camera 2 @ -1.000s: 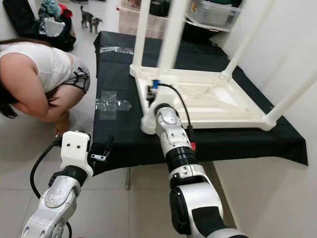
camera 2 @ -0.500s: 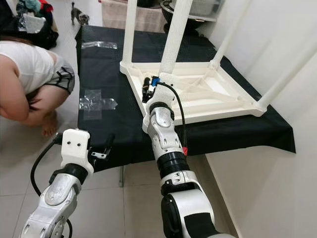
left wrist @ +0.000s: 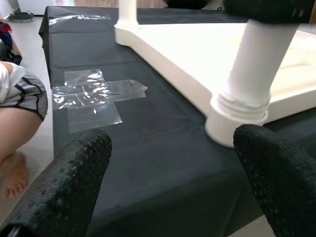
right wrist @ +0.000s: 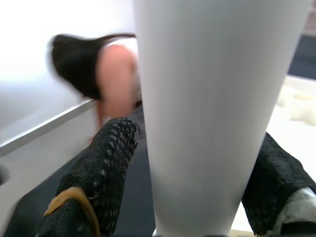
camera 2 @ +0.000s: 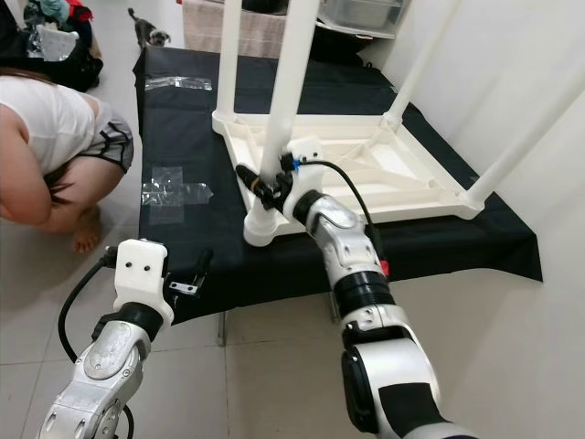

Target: Building children table

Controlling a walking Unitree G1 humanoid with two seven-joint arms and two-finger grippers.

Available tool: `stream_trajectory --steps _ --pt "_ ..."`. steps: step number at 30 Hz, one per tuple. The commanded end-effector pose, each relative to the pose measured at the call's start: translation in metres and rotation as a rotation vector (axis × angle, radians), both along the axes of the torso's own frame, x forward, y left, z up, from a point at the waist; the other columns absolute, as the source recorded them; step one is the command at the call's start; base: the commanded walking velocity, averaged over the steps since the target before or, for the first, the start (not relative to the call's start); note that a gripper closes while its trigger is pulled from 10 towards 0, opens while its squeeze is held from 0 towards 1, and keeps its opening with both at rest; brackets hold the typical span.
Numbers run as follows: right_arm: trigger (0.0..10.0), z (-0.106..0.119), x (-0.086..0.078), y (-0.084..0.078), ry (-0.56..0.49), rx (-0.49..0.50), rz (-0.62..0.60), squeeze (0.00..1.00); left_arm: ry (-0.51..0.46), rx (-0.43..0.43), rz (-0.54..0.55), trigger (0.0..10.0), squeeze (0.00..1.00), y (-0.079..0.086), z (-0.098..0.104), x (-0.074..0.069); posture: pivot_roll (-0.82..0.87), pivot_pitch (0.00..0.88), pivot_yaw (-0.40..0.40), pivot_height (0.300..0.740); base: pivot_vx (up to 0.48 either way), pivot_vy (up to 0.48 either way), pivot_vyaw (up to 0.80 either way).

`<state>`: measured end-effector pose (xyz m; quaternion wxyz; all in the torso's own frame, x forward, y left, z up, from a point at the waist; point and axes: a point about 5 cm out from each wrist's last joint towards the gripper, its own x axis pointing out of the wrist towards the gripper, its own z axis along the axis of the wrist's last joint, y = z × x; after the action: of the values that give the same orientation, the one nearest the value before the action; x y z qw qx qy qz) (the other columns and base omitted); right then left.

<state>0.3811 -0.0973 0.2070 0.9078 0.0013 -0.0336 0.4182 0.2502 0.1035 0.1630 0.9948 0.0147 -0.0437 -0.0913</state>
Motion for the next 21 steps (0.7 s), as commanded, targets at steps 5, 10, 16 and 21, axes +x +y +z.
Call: stream_trajectory --steps 5,10,16,21 --pt "10.0 0.000 0.002 0.021 -0.002 0.010 0.025 0.00 0.003 0.005 -0.010 10.0 0.00 -0.003 -0.003 -0.003 0.14 0.091 -0.183 0.740 0.000 0.000 0.00" --pt "0.0 0.011 0.013 0.024 -0.026 0.067 -0.121 0.00 0.005 0.006 -0.009 10.0 0.00 -0.003 -0.003 -0.004 0.14 0.099 -0.187 0.740 0.000 0.000 0.00" --pt "0.0 0.014 0.024 0.008 -0.028 0.097 -0.480 0.00 0.008 0.007 -0.004 10.0 0.00 -0.002 -0.003 -0.004 0.13 0.099 -0.184 0.740 0.000 0.000 0.00" --pt "0.0 0.008 0.025 -0.005 0.006 0.109 -0.710 0.00 0.007 0.006 -0.007 10.0 0.00 -0.003 -0.003 -0.004 0.13 0.100 -0.185 0.740 0.000 0.000 0.00"
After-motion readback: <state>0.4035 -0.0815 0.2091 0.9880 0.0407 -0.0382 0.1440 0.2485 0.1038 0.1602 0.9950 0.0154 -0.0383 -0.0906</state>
